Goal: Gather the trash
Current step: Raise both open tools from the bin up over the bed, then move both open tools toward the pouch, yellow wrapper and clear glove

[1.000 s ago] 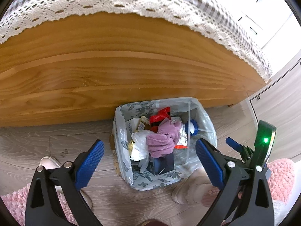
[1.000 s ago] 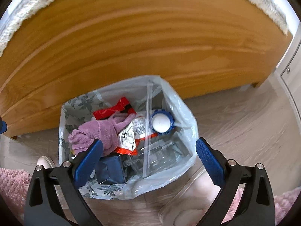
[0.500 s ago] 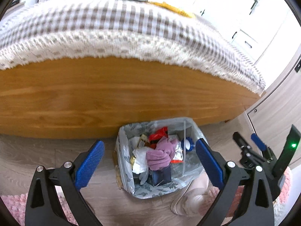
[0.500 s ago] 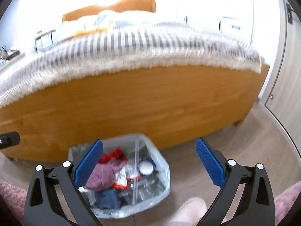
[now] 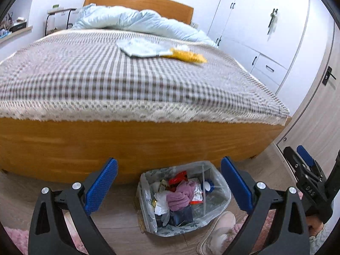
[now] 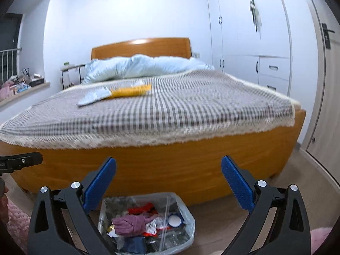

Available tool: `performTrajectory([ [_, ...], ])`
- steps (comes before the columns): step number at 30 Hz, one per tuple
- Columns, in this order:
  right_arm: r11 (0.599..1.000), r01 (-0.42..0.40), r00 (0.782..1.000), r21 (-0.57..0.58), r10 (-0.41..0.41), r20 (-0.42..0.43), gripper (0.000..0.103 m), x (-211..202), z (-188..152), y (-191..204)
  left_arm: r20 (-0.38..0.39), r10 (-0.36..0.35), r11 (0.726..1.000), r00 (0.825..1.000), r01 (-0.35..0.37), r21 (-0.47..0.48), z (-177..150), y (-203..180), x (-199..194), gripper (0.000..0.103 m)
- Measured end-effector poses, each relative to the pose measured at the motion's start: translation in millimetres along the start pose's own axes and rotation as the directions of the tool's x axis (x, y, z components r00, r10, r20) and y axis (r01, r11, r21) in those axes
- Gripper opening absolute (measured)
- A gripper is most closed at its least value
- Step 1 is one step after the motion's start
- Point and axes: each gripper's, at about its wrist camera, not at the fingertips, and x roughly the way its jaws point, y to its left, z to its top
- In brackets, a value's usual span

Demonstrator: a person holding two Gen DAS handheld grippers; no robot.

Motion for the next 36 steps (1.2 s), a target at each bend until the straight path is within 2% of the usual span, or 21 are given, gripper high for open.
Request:
performTrajectory([
  [5, 0.999, -0.029, 0.997, 0.014, 0.028, 0.072, 0.095, -20.6, 15.4, -6.7, 0.067, 0.007, 1.000, 0.998, -0.009, 0.029, 7.8, -6.1, -18.7, 0.095],
  [14, 0.999, 0.031, 0.980, 0.015, -0.033, 0.196, 0.095, -40.3, 28.4, -15.1, 0.122, 0.007, 0.999, 0.992, -0.012, 0.039, 15.1, -8.2, -38.2, 0.095],
  [18, 0.998, -0.014, 0.984, 0.058, 0.003, 0.176, 0.095, -29.3, 34.0, -14.2, 0.140, 0.001, 0.999, 0.990, -0.006, 0.033, 23.8, -8.2, -40.6, 0.095],
  [25, 0.998, -0.008, 0.974, -0.056, 0.020, 0.225, 0.095, -15.9, 58.3, 7.5, 0.205, -0.005, 1.000, 0.979, 0.001, 0.021, 54.6, -4.2, -41.3, 0.095],
  [36, 0.990, -0.034, 0.969, -0.138, 0.067, 0.238, 0.095, 38.4, 98.9, 26.2, 0.281, 0.006, 1.000, 0.960, -0.003, -0.011, 112.0, 4.3, -22.2, 0.095],
])
